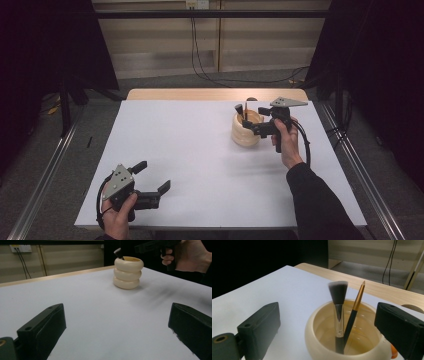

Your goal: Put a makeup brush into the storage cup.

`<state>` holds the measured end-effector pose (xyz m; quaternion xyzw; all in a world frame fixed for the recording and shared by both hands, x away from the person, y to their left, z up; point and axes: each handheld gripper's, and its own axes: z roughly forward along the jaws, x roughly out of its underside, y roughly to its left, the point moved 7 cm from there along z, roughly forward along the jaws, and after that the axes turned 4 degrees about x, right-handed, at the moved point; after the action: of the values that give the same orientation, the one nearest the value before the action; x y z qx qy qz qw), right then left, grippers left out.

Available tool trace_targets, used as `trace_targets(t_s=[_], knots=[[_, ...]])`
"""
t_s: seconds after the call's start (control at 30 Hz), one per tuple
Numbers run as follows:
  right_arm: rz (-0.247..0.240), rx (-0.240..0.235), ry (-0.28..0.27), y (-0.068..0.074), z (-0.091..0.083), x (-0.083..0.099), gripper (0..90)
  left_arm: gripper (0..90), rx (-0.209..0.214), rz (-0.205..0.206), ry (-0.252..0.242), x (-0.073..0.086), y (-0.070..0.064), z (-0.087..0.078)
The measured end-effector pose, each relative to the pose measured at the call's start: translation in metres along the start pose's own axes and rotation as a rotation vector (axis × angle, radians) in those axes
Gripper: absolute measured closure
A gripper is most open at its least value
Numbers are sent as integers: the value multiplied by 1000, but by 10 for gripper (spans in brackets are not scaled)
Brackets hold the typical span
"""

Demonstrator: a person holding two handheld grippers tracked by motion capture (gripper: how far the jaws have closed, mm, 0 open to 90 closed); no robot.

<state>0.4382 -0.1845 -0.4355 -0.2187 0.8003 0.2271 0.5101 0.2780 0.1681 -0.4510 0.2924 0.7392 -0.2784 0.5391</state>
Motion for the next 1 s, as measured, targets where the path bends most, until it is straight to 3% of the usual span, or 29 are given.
trace_targets(t_s=[0.17,0.43,0.63,0.8,1.0], knots=[[-15,30,5,3,-9,3,33,10,-2,0,-4,0,1,-1],[-7,65,-43,7,-26,2,13,10,-7,-1,-5,0,1,-1],[-23,86,-44,8,-37,6,13,10,-10,-4,-7,0,1,-2],[-8,76,-14,8,-46,13,13,10,-10,-2,-5,0,1,-1],[-1,81,-39,9,-60,18,11,11,-10,-2,-5,0,0,-2]])
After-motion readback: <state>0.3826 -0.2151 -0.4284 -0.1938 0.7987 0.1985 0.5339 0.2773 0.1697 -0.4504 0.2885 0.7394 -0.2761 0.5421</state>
